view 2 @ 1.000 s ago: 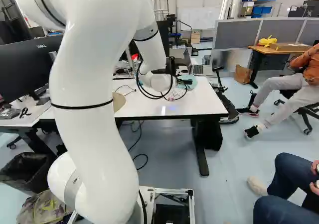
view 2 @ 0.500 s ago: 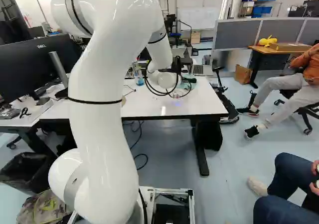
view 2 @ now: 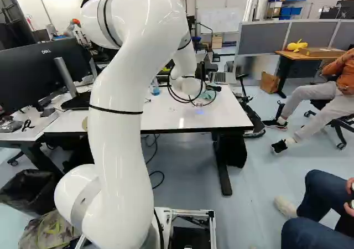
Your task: Clean the table with the green towel
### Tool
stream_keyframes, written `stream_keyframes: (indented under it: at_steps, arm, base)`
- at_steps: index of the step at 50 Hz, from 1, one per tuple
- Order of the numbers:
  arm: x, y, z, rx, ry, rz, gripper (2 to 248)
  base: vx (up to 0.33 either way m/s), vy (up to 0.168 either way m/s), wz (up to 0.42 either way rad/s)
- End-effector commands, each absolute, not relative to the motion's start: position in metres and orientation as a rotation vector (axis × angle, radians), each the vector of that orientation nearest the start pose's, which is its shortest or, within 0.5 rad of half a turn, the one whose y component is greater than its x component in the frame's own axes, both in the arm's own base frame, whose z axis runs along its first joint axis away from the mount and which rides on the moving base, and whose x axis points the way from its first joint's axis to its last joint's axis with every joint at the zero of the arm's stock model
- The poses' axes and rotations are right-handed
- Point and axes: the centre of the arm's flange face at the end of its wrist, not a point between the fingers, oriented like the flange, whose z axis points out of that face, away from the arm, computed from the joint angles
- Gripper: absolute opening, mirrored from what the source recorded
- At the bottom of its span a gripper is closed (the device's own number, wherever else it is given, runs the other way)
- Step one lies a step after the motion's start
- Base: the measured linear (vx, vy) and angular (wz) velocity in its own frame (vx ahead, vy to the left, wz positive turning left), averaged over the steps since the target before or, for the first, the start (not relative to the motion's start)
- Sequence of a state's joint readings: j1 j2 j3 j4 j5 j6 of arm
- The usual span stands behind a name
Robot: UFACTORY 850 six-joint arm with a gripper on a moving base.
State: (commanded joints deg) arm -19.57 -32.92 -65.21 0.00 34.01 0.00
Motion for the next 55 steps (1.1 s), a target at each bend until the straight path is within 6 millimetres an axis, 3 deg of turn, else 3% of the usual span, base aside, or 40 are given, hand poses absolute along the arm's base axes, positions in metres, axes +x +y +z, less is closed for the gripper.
stream_keyframes:
  at_steps: [24,40,55]
  arm:
    - [0.650,-0.223,0.388,-2.778,0.464,-1.754,247]
    - [0.676,-0.223,0.376,-2.821,0.452,-1.656,247]
    - [0.677,-0.221,0.369,-2.870,0.457,-1.544,247]
  base:
    - [0.000,0.000,0.000]
    - [0.000,0.000,0.000]
    - [0.000,0.000,0.000]
